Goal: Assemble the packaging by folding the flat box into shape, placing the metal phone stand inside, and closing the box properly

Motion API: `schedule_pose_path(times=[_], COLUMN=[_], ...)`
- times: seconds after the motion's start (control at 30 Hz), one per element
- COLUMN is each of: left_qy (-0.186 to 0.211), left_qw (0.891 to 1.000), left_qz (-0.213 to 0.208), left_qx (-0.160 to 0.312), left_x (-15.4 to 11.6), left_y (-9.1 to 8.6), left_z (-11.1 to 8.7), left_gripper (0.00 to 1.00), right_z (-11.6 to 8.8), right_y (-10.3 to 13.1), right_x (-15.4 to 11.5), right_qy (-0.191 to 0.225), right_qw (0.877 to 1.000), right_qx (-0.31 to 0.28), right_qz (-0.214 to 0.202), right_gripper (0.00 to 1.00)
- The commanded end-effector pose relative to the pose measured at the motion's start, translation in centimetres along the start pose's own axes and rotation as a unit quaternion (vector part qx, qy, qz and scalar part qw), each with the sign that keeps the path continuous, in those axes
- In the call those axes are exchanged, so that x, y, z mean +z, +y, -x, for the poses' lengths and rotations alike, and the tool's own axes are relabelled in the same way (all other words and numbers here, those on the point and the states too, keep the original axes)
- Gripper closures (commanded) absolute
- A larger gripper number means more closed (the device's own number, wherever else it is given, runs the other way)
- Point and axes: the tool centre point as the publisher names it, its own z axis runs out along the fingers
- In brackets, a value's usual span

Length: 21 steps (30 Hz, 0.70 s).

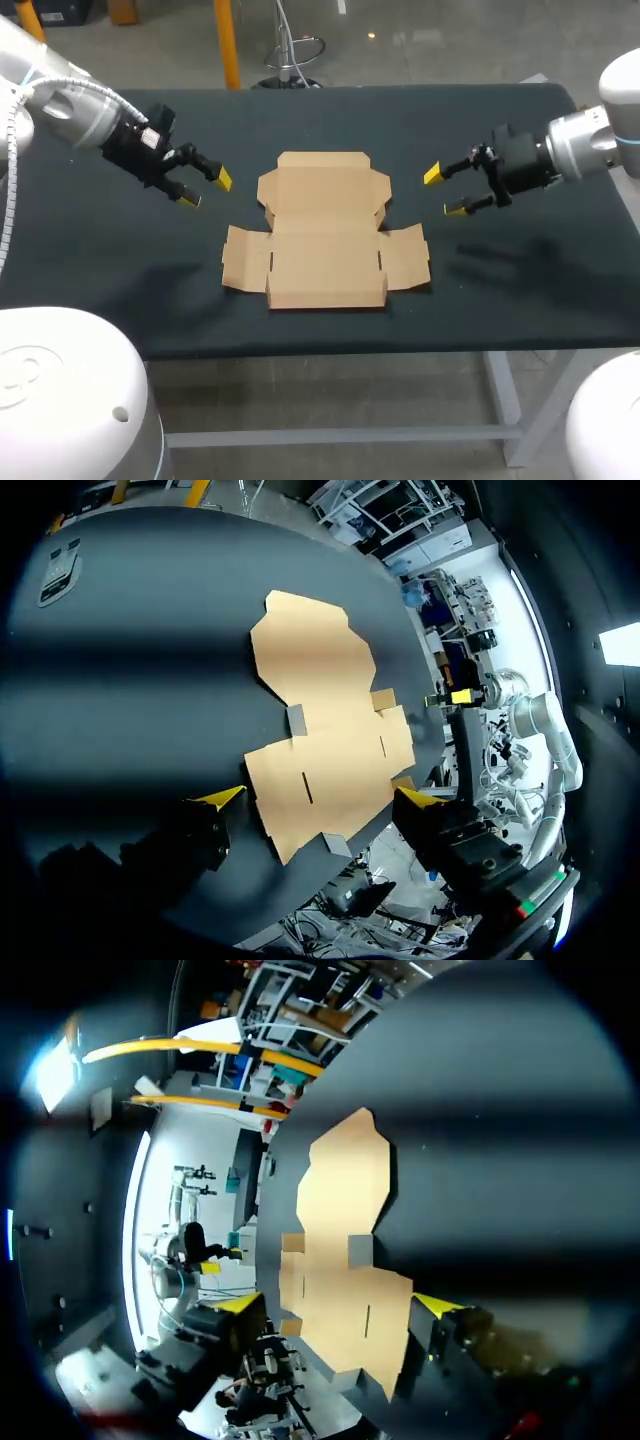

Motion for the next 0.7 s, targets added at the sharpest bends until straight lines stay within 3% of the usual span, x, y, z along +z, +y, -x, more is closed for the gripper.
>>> schedule_pose_path(times=[0.03, 0.5, 0.7], left_qy=[0.022, 0.048, 0.046], left_qw=[1.0, 0.998, 0.998], left_qz=[0.018, 0.026, 0.028], left_qx=[0.0, -0.015, -0.016], left_x=[0.2, 0.3, 0.4], left_y=[-1.7, -4.2, -4.7], left_z=[0.9, 1.5, 1.6], left_gripper=[0.0, 0.0, 0.0], right_z=[1.0, 2.9, 3.2], right_y=[2.3, 5.4, 6.2], right_x=[1.3, 5.2, 6.2], right_qy=[0.019, 0.028, 0.019], right_qw=[1.0, 0.999, 0.999], right_qx=[0.001, -0.004, 0.003], right_qz=[-0.023, -0.029, -0.03], right_gripper=[0.0, 0.0, 0.09])
